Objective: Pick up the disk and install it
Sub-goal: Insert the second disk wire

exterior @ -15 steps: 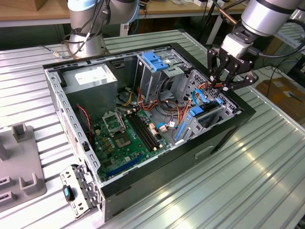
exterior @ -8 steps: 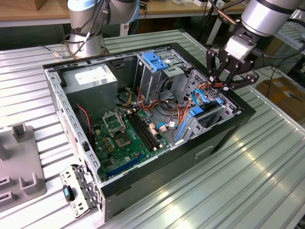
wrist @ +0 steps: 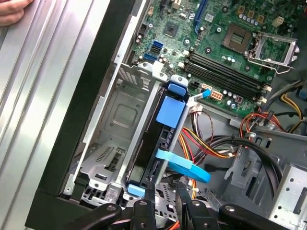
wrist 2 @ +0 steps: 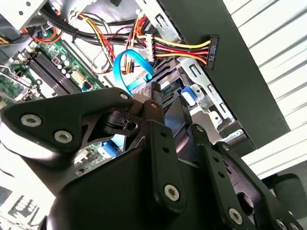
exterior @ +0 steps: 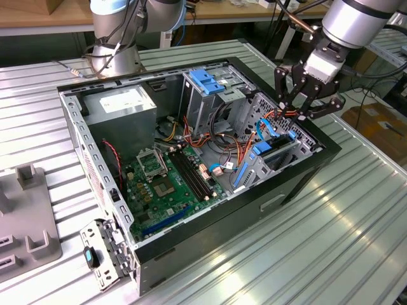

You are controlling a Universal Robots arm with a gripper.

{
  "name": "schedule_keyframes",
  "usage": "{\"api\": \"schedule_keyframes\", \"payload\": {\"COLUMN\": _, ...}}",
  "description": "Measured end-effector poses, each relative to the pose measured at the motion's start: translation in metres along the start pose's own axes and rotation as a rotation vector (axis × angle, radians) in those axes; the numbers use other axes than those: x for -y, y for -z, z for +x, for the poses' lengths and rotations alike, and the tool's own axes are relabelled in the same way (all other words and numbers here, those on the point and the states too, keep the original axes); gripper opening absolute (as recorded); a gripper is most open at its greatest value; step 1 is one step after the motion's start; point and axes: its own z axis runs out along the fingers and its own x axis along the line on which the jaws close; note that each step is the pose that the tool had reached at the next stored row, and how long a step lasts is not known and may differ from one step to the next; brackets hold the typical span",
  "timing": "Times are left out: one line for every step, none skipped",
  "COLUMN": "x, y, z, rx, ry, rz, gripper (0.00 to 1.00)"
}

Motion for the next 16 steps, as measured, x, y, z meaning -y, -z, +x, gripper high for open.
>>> {"api": "schedule_keyframes", "payload": {"x": 0.0001, "y": 0.0, "z": 0.0, "rx": 0.0003, "ry": 0.011, "rz": -0.0004, "gripper": 0.31}}
{"api": "schedule_keyframes", "payload": {"x": 0.0001, "y": 0.0, "z": 0.0, "rx": 0.0007, "ry": 0.026, "rz": -0.0009, "gripper": 0.31}}
{"api": "schedule_keyframes", "payload": {"x": 0.0003, "y": 0.0, "z": 0.0, "rx": 0.0013, "ry": 0.046, "rz": -0.0017, "gripper": 0.31}}
{"api": "schedule_keyframes", "payload": {"x": 0.0005, "y": 0.0, "z": 0.0, "rx": 0.002, "ry": 0.069, "rz": -0.0025, "gripper": 0.31}}
{"api": "schedule_keyframes", "payload": {"x": 0.0006, "y": 0.0, "z": 0.0001, "rx": 0.0022, "ry": 0.078, "rz": -0.0028, "gripper": 0.31}}
{"api": "schedule_keyframes", "payload": {"x": 0.0007, "y": 0.0, "z": 0.0001, "rx": 0.0025, "ry": 0.088, "rz": -0.0032, "gripper": 0.31}}
{"api": "schedule_keyframes", "payload": {"x": 0.0008, "y": 0.0, "z": 0.0002, "rx": 0.0029, "ry": 0.101, "rz": -0.0036, "gripper": 0.31}}
{"api": "schedule_keyframes", "payload": {"x": 0.0009, "y": 0.0, "z": 0.0002, "rx": 0.0032, "ry": 0.111, "rz": -0.004, "gripper": 0.31}}
{"api": "schedule_keyframes", "payload": {"x": 0.001, "y": 0.0, "z": 0.0002, "rx": 0.0033, "ry": 0.117, "rz": -0.0042, "gripper": 0.31}}
{"api": "schedule_keyframes", "payload": {"x": 0.001, "y": 0.0, "z": 0.0002, "rx": 0.0034, "ry": 0.118, "rz": -0.0042, "gripper": 0.31}}
{"api": "schedule_keyframes", "payload": {"x": 0.001, "y": 0.0, "z": 0.0002, "rx": 0.0033, "ry": 0.118, "rz": -0.0043, "gripper": 0.31}}
{"api": "schedule_keyframes", "payload": {"x": 0.001, "y": 0.0, "z": 0.0002, "rx": 0.0034, "ry": 0.118, "rz": -0.0043, "gripper": 0.31}}
{"api": "schedule_keyframes", "payload": {"x": 0.001, "y": 0.0, "z": 0.0002, "rx": 0.0033, "ry": 0.118, "rz": -0.0043, "gripper": 0.31}}
{"api": "schedule_keyframes", "payload": {"x": 0.001, "y": 0.0, "z": 0.0002, "rx": 0.0034, "ry": 0.118, "rz": -0.0043, "gripper": 0.31}}
{"api": "schedule_keyframes", "payload": {"x": 0.001, "y": 0.0, "z": 0.0002, "rx": 0.0034, "ry": 0.118, "rz": -0.0043, "gripper": 0.31}}
{"api": "schedule_keyframes", "payload": {"x": 0.001, "y": 0.0, "z": 0.0002, "rx": 0.0033, "ry": 0.118, "rz": -0.0043, "gripper": 0.31}}
